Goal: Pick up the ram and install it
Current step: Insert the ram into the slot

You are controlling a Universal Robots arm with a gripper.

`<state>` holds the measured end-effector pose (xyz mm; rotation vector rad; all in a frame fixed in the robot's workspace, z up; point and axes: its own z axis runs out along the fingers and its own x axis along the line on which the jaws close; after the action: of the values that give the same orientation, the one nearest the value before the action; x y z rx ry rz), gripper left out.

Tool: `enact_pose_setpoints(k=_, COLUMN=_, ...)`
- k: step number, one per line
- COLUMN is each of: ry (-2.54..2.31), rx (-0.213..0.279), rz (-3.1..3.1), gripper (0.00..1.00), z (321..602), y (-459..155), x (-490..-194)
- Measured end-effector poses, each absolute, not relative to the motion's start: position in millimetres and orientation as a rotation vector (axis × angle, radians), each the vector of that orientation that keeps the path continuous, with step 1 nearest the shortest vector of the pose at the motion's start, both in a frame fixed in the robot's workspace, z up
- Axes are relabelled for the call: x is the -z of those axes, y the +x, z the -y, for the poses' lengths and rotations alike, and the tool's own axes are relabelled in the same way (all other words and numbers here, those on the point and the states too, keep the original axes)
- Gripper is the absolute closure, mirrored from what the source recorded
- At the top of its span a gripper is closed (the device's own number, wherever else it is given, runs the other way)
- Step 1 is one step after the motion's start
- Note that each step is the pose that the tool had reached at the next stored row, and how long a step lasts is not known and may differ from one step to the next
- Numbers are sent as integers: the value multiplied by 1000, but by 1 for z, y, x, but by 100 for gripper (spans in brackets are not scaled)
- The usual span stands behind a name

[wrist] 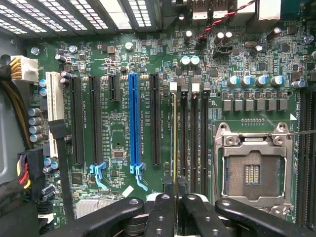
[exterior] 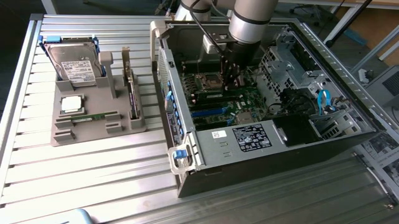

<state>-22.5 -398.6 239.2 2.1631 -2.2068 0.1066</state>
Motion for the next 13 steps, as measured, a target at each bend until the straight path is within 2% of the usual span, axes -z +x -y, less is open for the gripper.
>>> enact_pose_setpoints(k=13, ry=2161, rx=-107, rz=2208, gripper=88, z=399, y=-23, x=-235)
